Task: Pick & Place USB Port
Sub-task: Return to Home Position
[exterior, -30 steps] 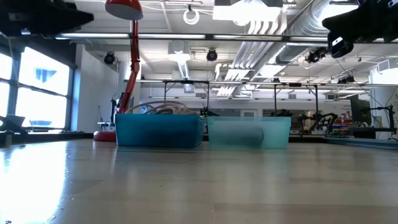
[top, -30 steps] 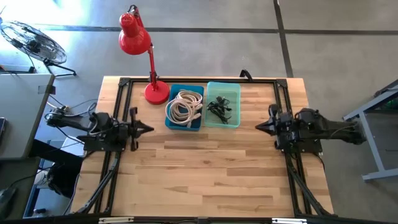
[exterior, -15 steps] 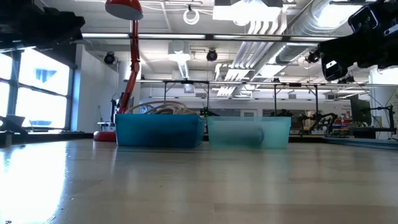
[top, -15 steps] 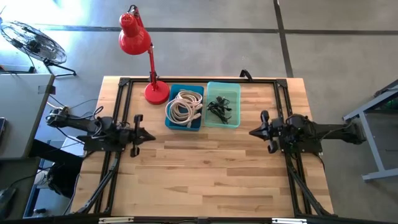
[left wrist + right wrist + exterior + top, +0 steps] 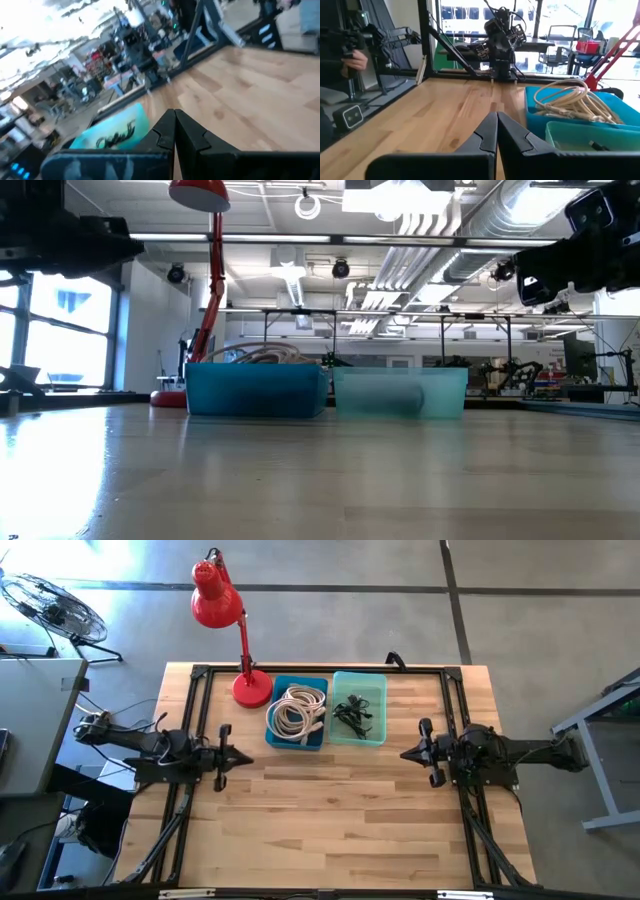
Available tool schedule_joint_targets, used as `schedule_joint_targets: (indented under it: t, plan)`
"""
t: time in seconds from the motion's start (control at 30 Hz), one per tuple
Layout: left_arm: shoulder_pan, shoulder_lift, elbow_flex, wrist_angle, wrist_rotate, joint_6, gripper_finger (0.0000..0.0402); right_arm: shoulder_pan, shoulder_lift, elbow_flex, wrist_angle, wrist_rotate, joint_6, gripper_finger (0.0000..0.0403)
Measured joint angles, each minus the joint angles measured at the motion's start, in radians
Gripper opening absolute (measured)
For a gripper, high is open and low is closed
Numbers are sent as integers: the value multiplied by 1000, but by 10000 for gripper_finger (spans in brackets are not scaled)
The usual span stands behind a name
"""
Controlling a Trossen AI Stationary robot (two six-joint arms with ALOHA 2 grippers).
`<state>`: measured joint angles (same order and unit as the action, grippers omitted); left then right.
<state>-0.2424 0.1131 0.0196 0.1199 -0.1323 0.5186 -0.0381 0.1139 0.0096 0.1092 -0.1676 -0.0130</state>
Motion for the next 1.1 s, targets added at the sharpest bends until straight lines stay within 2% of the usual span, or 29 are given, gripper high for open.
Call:
schedule_joint_targets:
  t: [0.4,0.57,0.77,1.1]
  plan:
    - [0,0,-1,-41,-124,0,0,-1,0,0,-24,24,-52,0]
    - [0,0,-2,-57,-167,14,0,-1,0,0,-24,81,-69,0]
    - [0,0,-2,-77,-108,58,0,-1,0,0,-23,115,-99,0]
    - [0,0,-2,-70,-100,106,0,-1,0,-1,-22,128,-126,0]
